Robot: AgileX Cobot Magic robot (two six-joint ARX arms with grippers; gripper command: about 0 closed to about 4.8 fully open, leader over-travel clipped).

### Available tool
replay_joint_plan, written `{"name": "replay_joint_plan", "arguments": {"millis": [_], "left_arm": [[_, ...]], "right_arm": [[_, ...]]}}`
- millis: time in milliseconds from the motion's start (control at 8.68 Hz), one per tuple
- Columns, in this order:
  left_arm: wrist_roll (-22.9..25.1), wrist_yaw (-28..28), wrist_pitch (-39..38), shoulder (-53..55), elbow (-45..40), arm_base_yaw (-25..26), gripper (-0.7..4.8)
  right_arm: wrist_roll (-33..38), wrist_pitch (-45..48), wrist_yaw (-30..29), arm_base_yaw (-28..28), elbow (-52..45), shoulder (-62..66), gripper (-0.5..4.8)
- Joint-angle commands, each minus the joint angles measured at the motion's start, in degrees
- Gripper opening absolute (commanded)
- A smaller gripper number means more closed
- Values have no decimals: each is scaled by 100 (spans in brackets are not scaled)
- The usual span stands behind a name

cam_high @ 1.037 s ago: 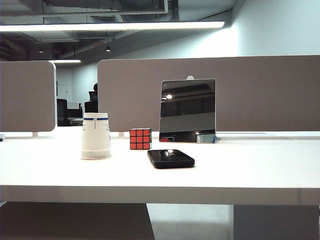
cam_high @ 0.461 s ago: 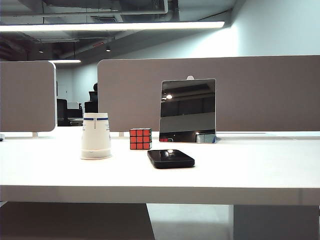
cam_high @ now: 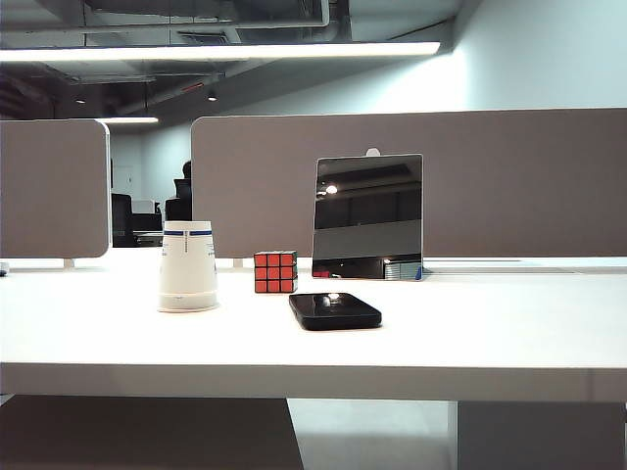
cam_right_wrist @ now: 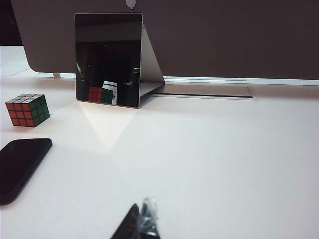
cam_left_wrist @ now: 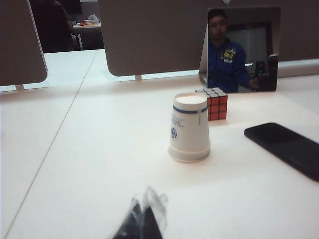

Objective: Carefully pick up the cup on the right and stack it on top of the cup on the left.

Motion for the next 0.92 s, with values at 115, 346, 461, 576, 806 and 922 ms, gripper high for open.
{"name": "replay_joint_plan", "arguments": {"millis": [115, 346, 461, 576, 806, 922], "left_arm": [[251, -111, 28, 2, 9, 0, -6], [240, -846, 35, 2, 11, 0, -6], [179, -874, 35, 2, 11, 2, -6], [136, -870, 35, 2, 11, 2, -6], [-251, -979, 166, 2, 9, 0, -6], [-254, -979, 186, 2, 9, 0, -6]], "right_arm": [[-7, 116, 20, -7, -22, -11, -6], [-22, 317, 651, -7, -22, -11, -6], [-22, 319, 636, -7, -22, -11, -6], [-22, 321, 577, -4, -22, -11, -6], [-17, 319, 382, 0, -22, -11, -6], [-15, 319, 304, 0, -22, -11, -6]]}}
